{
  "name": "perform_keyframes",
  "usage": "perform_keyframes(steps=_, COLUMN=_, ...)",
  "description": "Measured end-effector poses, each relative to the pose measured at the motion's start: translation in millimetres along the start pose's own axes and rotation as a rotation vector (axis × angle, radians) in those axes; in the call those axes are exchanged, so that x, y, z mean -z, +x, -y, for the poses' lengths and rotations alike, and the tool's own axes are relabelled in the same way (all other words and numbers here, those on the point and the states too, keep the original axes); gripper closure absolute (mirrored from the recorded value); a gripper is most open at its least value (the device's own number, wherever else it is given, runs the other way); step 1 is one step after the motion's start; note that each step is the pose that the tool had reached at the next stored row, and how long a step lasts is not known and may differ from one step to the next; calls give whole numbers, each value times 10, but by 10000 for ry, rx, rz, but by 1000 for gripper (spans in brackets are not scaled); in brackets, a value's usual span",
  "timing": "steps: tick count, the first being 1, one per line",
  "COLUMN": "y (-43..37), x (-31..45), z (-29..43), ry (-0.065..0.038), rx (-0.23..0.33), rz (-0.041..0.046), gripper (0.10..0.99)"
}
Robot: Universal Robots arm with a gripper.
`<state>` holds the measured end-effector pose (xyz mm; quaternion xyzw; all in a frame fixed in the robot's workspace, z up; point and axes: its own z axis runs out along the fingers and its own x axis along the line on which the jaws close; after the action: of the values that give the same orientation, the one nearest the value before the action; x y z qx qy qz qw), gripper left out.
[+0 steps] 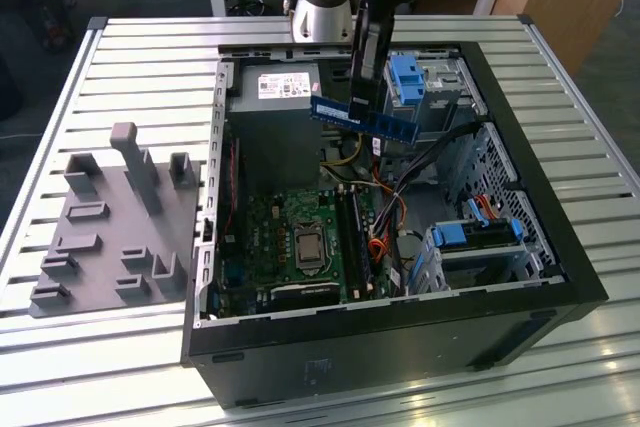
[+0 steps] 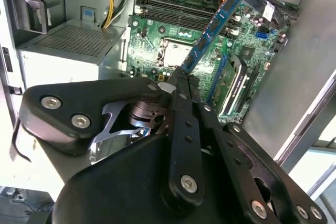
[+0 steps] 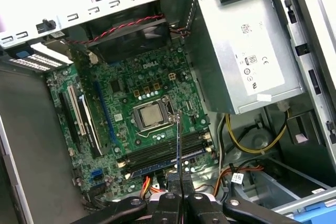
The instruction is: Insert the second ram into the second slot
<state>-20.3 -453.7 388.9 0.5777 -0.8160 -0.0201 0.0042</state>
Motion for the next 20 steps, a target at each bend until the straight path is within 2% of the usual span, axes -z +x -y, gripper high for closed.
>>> perform_keyframes(steps=20, y=0, x=0, z=0, ry=15, rx=-937, rz=35, gripper=965)
